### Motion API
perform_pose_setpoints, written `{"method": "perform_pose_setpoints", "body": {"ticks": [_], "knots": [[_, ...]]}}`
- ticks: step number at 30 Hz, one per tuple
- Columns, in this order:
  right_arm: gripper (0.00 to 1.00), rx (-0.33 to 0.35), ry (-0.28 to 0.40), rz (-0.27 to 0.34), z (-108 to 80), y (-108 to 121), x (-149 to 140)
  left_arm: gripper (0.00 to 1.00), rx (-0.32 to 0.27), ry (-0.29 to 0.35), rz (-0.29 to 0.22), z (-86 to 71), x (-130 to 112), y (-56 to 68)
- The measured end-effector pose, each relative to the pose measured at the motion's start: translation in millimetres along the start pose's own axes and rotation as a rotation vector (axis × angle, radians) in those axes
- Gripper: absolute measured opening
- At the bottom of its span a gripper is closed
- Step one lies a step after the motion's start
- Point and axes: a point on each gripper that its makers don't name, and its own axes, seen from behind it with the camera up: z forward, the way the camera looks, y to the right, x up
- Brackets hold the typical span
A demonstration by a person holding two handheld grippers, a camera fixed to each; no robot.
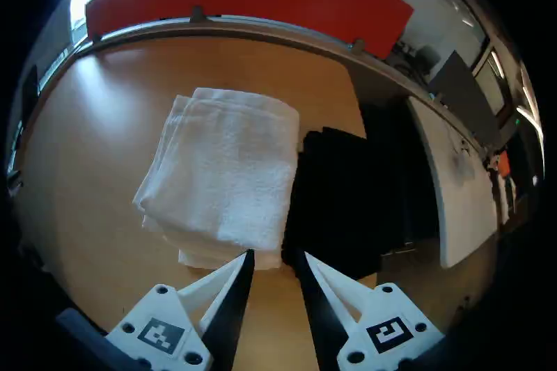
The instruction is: Fold towel
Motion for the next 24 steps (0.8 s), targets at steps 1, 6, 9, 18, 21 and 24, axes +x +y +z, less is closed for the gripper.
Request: {"method": "perform_pose_setpoints", "body": {"ticks": [1,6,9,18,21,24], "knots": [[0.49,-0.002,0.0,0.0,-0.3,0,-1,0.96,-0.001,0.0,0.0,0.2,0,0.1],[0.72,0.0,0.011,0.007,-2.1,-5,-1,0.96,-0.005,0.003,-0.001,1.2,1,0.6],[0.92,0.01,0.023,0.016,-3.8,-10,1,0.96,-0.006,0.004,-0.003,1.7,2,0.2],[1.0,0.006,0.044,0.041,-7.0,-14,8,0.96,-0.006,0.01,-0.007,1.3,3,-2.2],[1.0,0.007,0.05,0.047,-8.4,-15,10,0.96,-0.005,0.011,-0.011,0.9,2,-2.7],[1.0,0.006,0.053,0.053,-9.7,-16,11,0.96,-0.006,0.012,-0.014,0.6,2,-2.8]]}}
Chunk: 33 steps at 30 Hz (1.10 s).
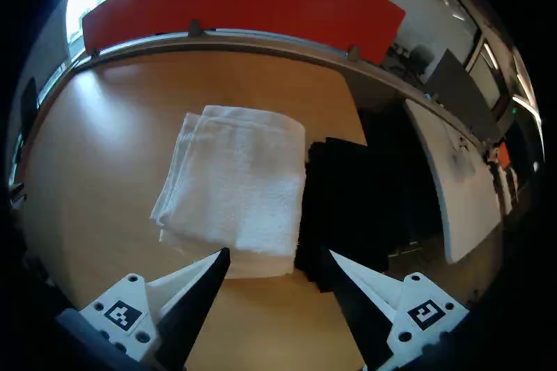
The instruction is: Fold towel
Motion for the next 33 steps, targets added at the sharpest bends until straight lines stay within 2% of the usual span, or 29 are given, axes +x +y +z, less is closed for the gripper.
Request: {"method": "perform_pose_setpoints", "body": {"ticks": [8,17,20,33], "knots": [[1.0,0.015,0.006,0.053,-2.5,-9,0,0.96,0.0,0.004,-0.003,-0.6,1,-0.3],[1.0,0.013,0.012,0.176,-4.3,-15,6,0.96,0.0,0.009,-0.005,-0.8,2,-0.2],[1.0,0.022,0.034,0.205,-6.2,-19,12,0.96,-0.001,0.009,-0.007,-1.3,1,0.3],[1.0,-0.009,0.103,0.23,-14.5,-27,29,0.96,-0.005,0.011,-0.007,-0.8,4,1.8]]}}
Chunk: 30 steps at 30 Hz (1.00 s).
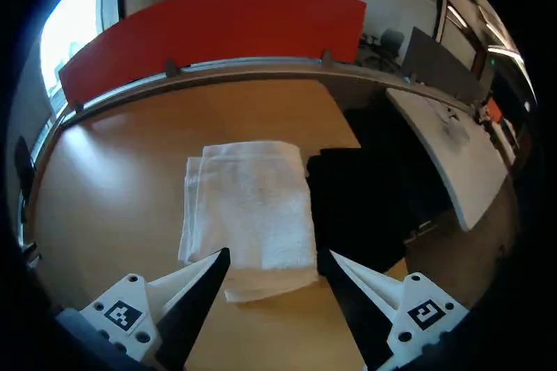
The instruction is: Fold towel
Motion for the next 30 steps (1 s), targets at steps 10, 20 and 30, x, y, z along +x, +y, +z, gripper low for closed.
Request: {"method": "perform_pose_setpoints", "body": {"ticks": [10,20,30], "knots": [[1.0,-0.031,0.112,0.034,-5.3,-10,23,0.96,0.002,-0.002,-0.001,0.1,0,-1.2],[1.0,-0.043,0.257,0.106,-13.7,-18,51,0.96,0.003,0.001,-0.006,-0.7,0,-2.9],[1.0,-0.088,0.43,0.149,-26.2,-15,79,0.96,0.002,0.003,-0.007,-2.1,-1,-2.9]]}}
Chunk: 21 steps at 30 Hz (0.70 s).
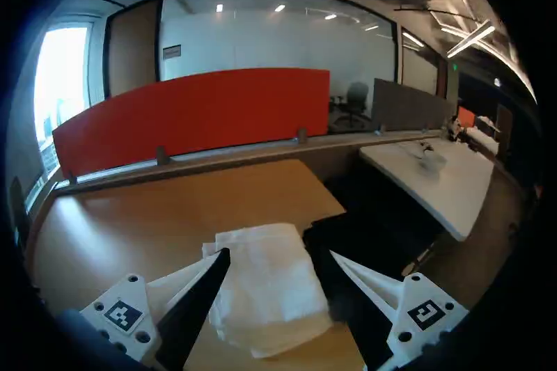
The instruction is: Fold towel
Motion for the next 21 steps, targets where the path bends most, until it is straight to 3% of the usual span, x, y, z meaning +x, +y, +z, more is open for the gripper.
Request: {"method": "perform_pose_setpoints", "body": {"ticks": [5,14,21], "knots": [[1.0,-0.025,0.1,0.035,-0.8,2,17,0.96,0.001,0.004,-0.001,-0.7,1,-0.5],[1.0,-0.044,0.181,0.069,-4.4,4,34,0.96,0.002,0.003,0.0,-0.2,0,-0.5],[1.0,-0.055,0.23,0.019,-8.4,2,47,0.96,0.002,0.003,-0.002,0.3,0,-0.2]]}}
